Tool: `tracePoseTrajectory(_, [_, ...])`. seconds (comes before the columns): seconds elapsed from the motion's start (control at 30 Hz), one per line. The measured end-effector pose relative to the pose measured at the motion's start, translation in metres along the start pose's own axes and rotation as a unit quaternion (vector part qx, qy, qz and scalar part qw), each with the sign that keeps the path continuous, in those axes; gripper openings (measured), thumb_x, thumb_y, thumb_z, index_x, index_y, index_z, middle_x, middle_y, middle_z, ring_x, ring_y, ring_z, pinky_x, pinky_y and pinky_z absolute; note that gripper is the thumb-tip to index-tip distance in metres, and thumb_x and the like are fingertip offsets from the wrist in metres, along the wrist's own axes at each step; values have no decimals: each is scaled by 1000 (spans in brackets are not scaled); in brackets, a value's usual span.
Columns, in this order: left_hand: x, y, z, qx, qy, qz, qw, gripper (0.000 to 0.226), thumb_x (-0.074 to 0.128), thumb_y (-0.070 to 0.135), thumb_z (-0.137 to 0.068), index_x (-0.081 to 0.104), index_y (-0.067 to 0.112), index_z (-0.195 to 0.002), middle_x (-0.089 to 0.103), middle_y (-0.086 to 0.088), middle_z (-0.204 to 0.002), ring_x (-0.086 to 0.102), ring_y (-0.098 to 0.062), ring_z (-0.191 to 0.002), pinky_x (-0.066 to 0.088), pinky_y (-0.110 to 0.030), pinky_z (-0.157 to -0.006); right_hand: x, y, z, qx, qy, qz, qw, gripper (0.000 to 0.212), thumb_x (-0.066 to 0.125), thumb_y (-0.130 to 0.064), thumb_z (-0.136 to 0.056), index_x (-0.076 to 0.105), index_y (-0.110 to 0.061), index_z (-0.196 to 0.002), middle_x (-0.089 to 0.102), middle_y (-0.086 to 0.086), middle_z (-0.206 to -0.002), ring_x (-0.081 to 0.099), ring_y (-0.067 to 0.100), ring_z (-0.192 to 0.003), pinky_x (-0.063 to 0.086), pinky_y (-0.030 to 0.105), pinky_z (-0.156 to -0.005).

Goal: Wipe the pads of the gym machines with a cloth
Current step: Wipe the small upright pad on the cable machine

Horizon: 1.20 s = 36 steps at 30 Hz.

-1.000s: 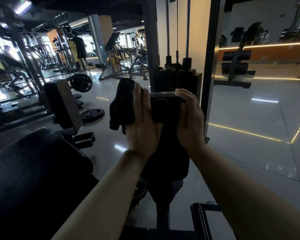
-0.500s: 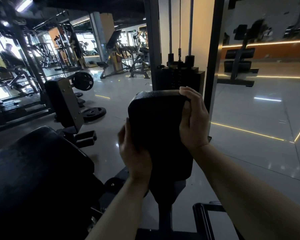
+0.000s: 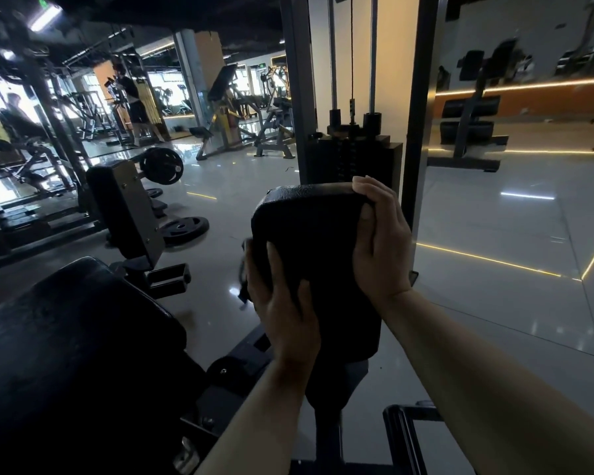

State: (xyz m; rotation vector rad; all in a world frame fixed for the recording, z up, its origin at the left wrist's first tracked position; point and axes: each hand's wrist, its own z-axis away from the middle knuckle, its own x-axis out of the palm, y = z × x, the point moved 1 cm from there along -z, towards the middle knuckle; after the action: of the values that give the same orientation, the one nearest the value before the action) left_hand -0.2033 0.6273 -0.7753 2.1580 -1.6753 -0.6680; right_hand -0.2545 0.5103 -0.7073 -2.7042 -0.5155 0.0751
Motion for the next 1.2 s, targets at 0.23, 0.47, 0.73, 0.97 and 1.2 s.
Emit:
tracePoseTrajectory(0.23, [-5,26,-63,-71,76,55,993,69,40,46,-92,25,9,-149,46,-9,-140,43,-10,-122,30,-7,-91,0,0,0,9,-14,-17,1000,23,33,-21,-99,45,-20,-119,57,12,-127,52,15,-119,43,20,-99])
tracePoseTrajectory(0.47, [5,40,-90,-32,133,10,991,57,39,34,-92,43,0,-138,56,-16,-130,52,-29,-117,35,-19,-87,2,-2,1,6,4,22,1000,22,34,-20,-99,44,-20,-118,58,10,-125,49,4,-112,43,10,-91])
tracePoseTrajectory(0.73, [23,7,11,-75,80,-47,993,72,14,51,-98,21,-2,-146,27,-24,-150,26,-32,-139,19,-33,-115,4,-2,1,-16,21,43,999,22,37,-14,-99,47,-15,-118,60,13,-122,52,14,-115,43,18,-97])
tracePoseTrajectory(0.97, [11,34,-28,-216,65,8,974,84,27,56,-82,13,10,-152,33,-18,-146,37,-36,-130,33,-51,-105,4,-1,1,-2,18,27,999,22,35,-17,-99,46,-16,-118,59,14,-123,53,17,-116,39,13,-98])
tracePoseTrajectory(1.2, [5,50,-65,-212,77,53,973,76,19,68,-82,29,28,-147,41,-2,-138,41,-21,-125,35,-44,-103,2,-4,1,0,16,38,999,23,36,-17,-99,47,-15,-118,59,15,-123,54,18,-114,40,10,-94])
